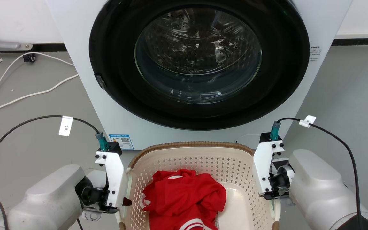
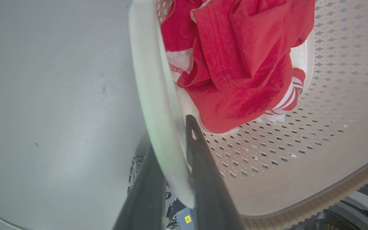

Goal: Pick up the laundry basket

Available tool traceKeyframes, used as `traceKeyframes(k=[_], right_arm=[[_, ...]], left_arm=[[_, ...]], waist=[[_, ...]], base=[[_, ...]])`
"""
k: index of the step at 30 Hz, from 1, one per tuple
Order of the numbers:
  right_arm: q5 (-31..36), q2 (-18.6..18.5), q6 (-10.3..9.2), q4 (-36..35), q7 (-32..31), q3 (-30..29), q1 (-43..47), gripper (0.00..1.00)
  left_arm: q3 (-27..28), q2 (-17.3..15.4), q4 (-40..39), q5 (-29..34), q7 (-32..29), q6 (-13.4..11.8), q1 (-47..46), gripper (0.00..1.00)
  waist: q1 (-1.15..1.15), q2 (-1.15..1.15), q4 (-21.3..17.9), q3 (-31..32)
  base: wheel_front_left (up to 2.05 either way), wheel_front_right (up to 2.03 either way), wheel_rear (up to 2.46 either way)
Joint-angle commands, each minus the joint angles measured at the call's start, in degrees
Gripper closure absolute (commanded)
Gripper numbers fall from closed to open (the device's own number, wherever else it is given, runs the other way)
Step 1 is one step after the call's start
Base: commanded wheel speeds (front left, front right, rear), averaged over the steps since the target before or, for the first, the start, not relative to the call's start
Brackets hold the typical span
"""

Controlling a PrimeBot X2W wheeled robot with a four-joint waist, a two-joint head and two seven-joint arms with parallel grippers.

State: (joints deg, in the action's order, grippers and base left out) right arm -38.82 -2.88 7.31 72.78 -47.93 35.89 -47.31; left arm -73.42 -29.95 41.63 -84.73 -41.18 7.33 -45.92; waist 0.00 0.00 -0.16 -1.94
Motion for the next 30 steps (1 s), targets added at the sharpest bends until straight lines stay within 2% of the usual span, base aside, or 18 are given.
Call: traceKeyframes(k=[1, 30], right_arm=[[-0.14, 0.0, 0.32, 0.13, 0.03, 0.5, -0.71, 1.0], [-3.71, 0.03, 0.33, 0.67, 0.78, 3.86, -0.61, 1.0]], left_arm=[[0.15, 0.04, 0.07, 0.02, 0.48, 0.27, -0.22, 1.0], [0.15, 0.4, 1.11, -0.27, 0.08, 0.27, -0.36, 1.0]], waist=[[0.0, 0.0, -0.03, 0.03], [0.0, 0.0, -0.17, 0.65]], base=[[0.0, 0.0, 0.0], [0.0, 0.0, 0.0]])
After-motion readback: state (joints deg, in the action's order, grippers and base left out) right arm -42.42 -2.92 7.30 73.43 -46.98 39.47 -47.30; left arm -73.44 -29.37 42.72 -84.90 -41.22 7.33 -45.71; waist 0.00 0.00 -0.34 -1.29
